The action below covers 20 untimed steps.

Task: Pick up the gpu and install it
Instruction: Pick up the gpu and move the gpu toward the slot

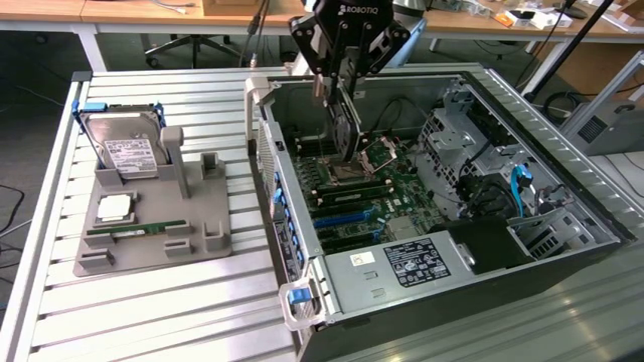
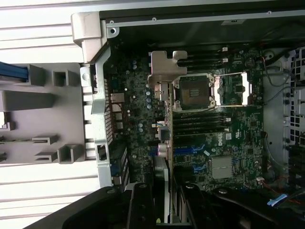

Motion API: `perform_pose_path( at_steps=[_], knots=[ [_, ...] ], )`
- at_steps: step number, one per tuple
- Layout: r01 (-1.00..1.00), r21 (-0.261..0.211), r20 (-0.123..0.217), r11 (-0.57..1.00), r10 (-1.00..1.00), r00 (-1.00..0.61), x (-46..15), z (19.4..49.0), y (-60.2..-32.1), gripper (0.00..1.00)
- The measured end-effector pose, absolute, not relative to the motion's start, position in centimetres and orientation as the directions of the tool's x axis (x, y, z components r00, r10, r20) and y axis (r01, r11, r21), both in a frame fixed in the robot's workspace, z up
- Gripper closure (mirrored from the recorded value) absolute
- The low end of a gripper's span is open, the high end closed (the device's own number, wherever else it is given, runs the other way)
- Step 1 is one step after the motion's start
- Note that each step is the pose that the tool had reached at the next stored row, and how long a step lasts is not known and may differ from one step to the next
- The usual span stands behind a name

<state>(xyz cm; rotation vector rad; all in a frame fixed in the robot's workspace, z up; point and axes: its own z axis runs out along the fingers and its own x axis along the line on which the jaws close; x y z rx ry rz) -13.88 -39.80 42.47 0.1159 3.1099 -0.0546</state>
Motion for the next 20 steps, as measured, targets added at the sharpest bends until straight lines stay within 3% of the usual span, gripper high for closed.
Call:
perform_pose_path(
  at_steps=[20],
  knots=[
    [0.075,-0.049,-0.031,0.996,0.073,-0.997,-10.8,42.3,-39.8,0.73]
  ],
)
